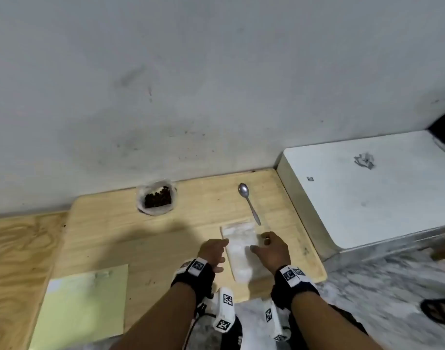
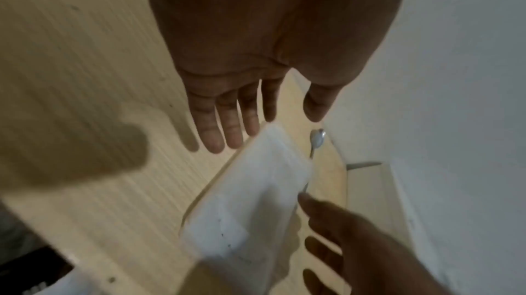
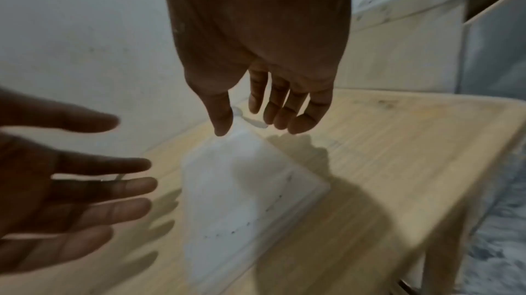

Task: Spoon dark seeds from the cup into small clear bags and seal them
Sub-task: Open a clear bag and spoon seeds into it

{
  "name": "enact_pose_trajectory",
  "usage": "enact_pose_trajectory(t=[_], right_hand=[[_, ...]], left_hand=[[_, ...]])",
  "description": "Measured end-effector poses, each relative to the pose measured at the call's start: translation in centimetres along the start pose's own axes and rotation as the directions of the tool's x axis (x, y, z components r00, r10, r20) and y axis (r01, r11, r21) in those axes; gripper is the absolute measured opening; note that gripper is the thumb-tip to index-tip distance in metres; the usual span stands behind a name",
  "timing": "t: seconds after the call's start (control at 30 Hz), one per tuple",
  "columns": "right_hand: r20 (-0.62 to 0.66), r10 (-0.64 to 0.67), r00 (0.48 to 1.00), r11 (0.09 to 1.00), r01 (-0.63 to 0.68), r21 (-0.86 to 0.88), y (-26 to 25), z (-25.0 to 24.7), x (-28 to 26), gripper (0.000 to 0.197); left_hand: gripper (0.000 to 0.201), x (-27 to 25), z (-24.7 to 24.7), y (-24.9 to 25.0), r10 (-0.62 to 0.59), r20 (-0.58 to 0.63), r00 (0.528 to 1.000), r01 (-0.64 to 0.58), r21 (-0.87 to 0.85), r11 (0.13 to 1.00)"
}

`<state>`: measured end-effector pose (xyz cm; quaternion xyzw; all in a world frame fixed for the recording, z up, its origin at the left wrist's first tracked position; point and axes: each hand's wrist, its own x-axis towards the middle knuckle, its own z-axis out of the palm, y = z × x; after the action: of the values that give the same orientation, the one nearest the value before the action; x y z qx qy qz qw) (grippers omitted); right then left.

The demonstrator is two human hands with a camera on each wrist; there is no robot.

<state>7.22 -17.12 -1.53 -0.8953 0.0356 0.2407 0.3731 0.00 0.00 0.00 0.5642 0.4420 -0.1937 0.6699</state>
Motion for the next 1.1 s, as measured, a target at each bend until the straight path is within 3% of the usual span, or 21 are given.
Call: enact_pose_trajectory(t=[0.07, 0.17, 0.4, 0.5, 0.63, 0.77, 0.83, 0.87, 1.0, 1.1], right_hand=[[0.022, 0.007, 1.000, 0.997, -0.005, -0.077, 0.2, 0.7, 2.2, 0.068], [0.095, 0.034, 0.995, 0.990, -0.021, -0.140, 0.4, 1.5, 3.2, 0.081], [-0.005, -0.022, 1.000, 0.996, 0.022, 0.090, 1.0, 1.1, 4.1, 0.042], [0.023, -0.034, 0.999, 0.989, 0.030, 0.145, 0.9, 0.3, 4.4, 0.031], [0.011, -0.006, 1.000, 0.997, 0.005, 0.081, 1.1, -0.4, 4.7, 0.014], [-0.066, -0.001, 0.998, 0.998, -0.003, -0.059, 1.8, -0.5, 4.2, 0.025], [-0.100, -0.018, 0.995, 0.999, 0.015, -0.031, 1.7, -0.9, 3.9, 0.012], [-0.088, -0.012, 0.996, 0.999, 0.015, 0.036, 1.5, -1.2, 3.7, 0.006], [0.129, 0.018, 0.992, 0.907, -0.070, 0.415, -1.6, -3.2, 2.7, 0.016], [0.273, -0.045, 0.961, 0.902, -0.078, 0.424, -4.5, -3.9, 2.2, 0.015]], left_hand=[[0.045, 2.7, 1.6, 0.6, 0.010, -0.119, 0.993, 0.006, 0.134, 0.991], [0.044, 4.7, 2.7, 0.3, 0.005, -0.139, 0.990, 0.024, 0.202, 0.979], [0.027, 5.4, 2.8, -0.5, 0.108, -0.233, 0.966, -0.027, 0.325, 0.945], [0.018, 5.8, 2.5, -0.9, 0.118, -0.228, 0.967, -0.054, 0.270, 0.961], [0.013, 6.4, 2.4, -1.2, 0.112, -0.190, 0.975, -0.067, 0.228, 0.971], [0.011, 6.7, 1.8, -1.1, 0.118, -0.128, 0.985, -0.088, 0.221, 0.971], [0.013, 6.9, 1.4, -1.0, 0.126, -0.131, 0.983, -0.098, 0.200, 0.975], [0.018, 6.9, 1.2, -0.8, 0.136, -0.142, 0.980, -0.108, 0.190, 0.976], [0.042, 6.2, 0.3, 0.9, 0.221, -0.116, 0.968, -0.221, 0.012, 0.975], [0.021, 4.7, -0.9, 4.2, 0.361, -0.083, 0.929, -0.358, 0.048, 0.932]])
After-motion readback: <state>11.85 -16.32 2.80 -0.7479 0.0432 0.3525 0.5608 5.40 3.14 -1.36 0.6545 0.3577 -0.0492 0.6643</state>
